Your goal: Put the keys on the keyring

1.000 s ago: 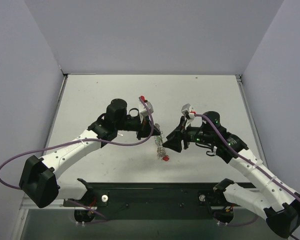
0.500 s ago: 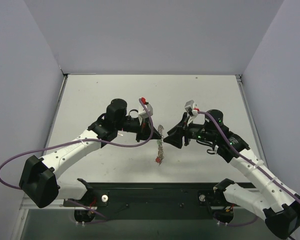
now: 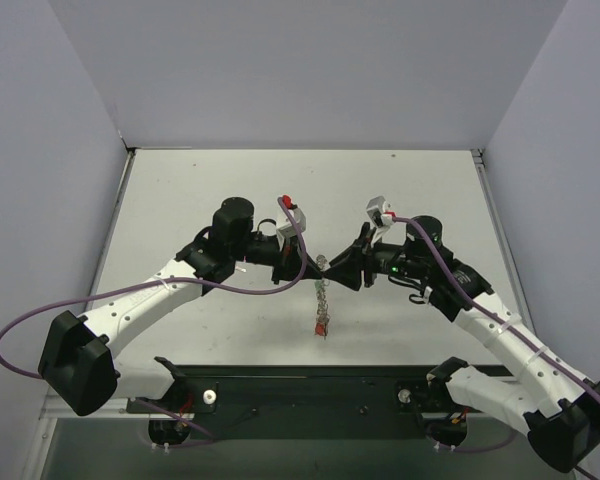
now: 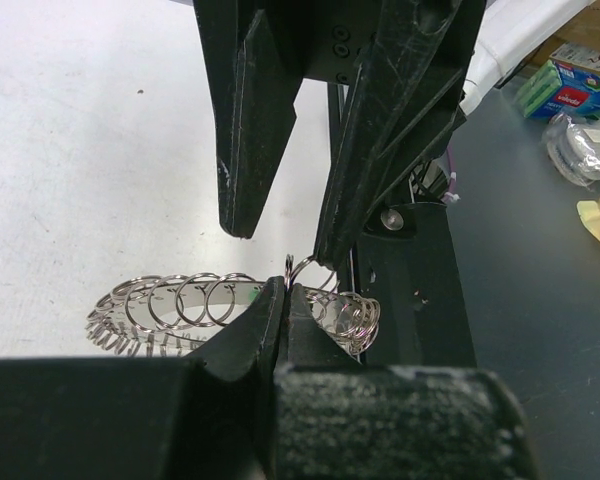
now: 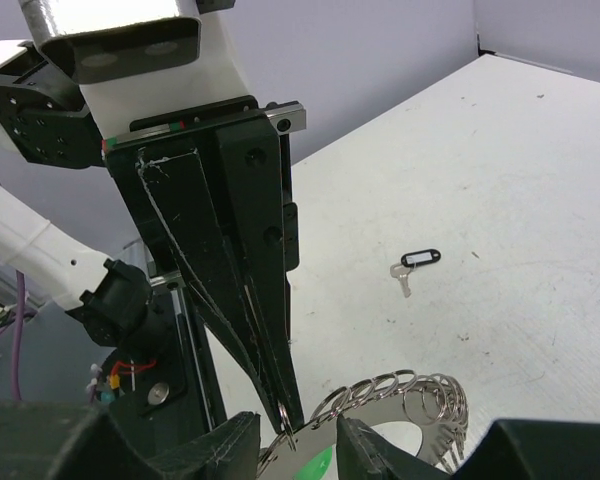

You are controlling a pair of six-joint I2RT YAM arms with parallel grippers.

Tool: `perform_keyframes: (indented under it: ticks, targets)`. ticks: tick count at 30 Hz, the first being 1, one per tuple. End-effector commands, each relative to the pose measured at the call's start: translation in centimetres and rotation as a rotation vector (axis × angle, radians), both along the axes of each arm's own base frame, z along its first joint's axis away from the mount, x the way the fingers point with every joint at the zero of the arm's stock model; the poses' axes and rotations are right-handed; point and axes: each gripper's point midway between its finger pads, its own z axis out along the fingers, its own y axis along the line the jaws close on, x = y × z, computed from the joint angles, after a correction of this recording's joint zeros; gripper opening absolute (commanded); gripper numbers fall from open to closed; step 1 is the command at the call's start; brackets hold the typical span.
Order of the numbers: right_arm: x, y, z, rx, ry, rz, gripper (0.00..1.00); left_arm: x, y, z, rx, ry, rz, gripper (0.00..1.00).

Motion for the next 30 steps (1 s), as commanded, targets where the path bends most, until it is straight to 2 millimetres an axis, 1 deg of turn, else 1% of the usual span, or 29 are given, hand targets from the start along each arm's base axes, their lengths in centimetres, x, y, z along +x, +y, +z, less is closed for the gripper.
perform_keyframes:
  ticks: [1, 12, 15, 16, 18, 19, 21, 27, 28, 29, 30]
  targets:
    - [0.1, 0.9, 2.1, 0.059, -0.052, 0.039, 0.35, 0.0, -0.5, 3.8, -0.097, -0.095, -0.030, 0.00]
    - [0.1, 1.1, 1.6, 0.063, -0.038, 0.044, 0.27, -0.2, -0.6, 4.4, -0.122, -0.090, -0.043, 0.00]
    - [0.0, 1.2, 1.5, 0.068, -0.032, 0.048, 0.23, -0.3, -0.6, 4.6, -0.133, -0.089, -0.048, 0.00]
    - [0.0, 1.2, 1.5, 0.069, -0.033, 0.050, 0.18, -0.4, -0.7, 4.6, -0.134, -0.085, -0.050, 0.00]
    - [0.0, 1.3, 1.5, 0.073, -0.031, 0.052, 0.12, -0.3, -0.7, 4.8, -0.139, -0.085, -0.048, 0.00]
    - [0.0, 1.3, 1.6, 0.073, -0.032, 0.052, 0.06, -0.4, -0.7, 4.8, -0.141, -0.086, -0.050, 0.00]
    - [0.0, 1.3, 1.6, 0.075, -0.032, 0.052, 0.00, -0.4, -0.6, 4.8, -0.140, -0.085, -0.048, 0.00]
    - [-0.2, 1.3, 2.2, 0.083, -0.043, 0.058, 0.00, -0.4, -0.5, 4.6, -0.139, -0.083, -0.032, 0.00]
    - [-0.2, 1.3, 2.2, 0.084, -0.044, 0.058, 0.00, -0.1, -0.4, 4.5, -0.133, -0.082, -0.014, 0.02]
    - [-0.3, 1.3, 2.3, 0.086, -0.046, 0.063, 0.00, -0.1, -0.3, 4.7, -0.134, -0.090, -0.003, 0.20]
    - [-0.3, 1.2, 2.5, 0.088, -0.049, 0.061, 0.00, 0.1, -0.1, 4.4, -0.126, -0.088, 0.014, 0.29]
